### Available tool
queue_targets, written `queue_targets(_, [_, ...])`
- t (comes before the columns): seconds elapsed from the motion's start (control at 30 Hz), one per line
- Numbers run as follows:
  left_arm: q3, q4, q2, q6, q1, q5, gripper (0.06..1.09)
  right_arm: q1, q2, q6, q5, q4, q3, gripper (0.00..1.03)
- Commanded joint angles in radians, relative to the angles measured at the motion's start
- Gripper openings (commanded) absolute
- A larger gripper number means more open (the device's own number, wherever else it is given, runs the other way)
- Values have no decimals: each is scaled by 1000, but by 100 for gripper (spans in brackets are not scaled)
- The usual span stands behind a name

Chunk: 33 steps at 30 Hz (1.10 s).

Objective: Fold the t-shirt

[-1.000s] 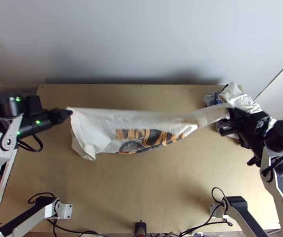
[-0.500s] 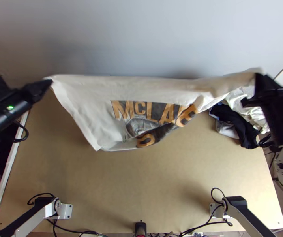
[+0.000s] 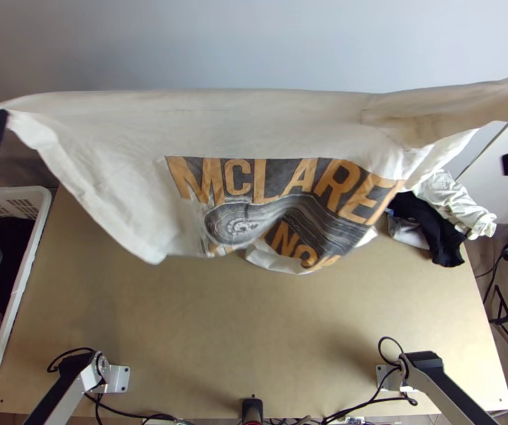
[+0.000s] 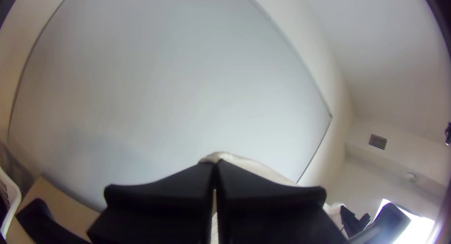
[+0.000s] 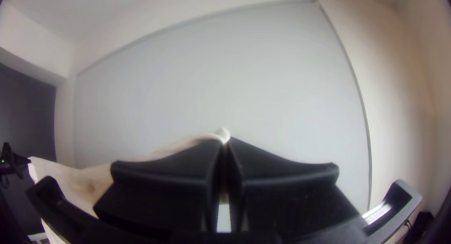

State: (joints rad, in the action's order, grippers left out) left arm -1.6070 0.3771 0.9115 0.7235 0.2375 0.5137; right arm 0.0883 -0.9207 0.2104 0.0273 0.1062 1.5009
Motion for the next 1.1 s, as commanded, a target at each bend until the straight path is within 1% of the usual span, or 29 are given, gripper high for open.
queue_targets(0.0, [-2,-63,-82,11,57,0,9,2,8,29,25,41,117,3])
queue_targets(0.17, [10,-73,-140,13,60,0,9,4,8,37,25,127,237,3])
queue_targets(0.33, [13,-83,-215,11,77,-3,9,19,45,37,23,219,302,3])
queue_targets(0.5, [15,-84,-275,-16,77,-6,9,19,66,35,11,316,380,3])
queue_targets(0.63, [16,-76,-306,-44,75,-17,9,19,79,34,6,352,407,3])
queue_targets(0.83, [13,-86,-350,-45,75,-47,9,19,79,35,5,388,502,3])
queue_targets(0.93, [15,-76,-382,-45,74,-60,9,18,80,34,2,440,544,3])
queue_targets(1.07, [22,-66,-415,-45,69,-60,9,2,111,40,-18,497,547,3])
